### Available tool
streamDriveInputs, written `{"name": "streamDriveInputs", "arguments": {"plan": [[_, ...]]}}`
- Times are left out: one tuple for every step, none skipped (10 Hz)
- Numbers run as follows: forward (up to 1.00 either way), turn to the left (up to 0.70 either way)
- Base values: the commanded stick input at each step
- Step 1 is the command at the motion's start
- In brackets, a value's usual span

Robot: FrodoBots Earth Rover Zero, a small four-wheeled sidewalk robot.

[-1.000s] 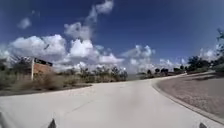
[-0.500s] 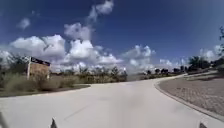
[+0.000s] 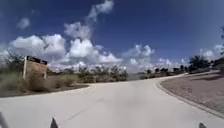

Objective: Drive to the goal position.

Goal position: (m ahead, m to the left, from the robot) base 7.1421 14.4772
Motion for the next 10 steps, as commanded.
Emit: {"name": "streamDriveInputs", "arguments": {"plan": [[0.70,0.00],[0.70,0.00],[0.70,0.00],[0.70,0.00],[0.70,0.00],[0.70,0.00],[0.70,0.00],[0.70,0.00],[0.70,0.00],[0.70,0.00]]}}
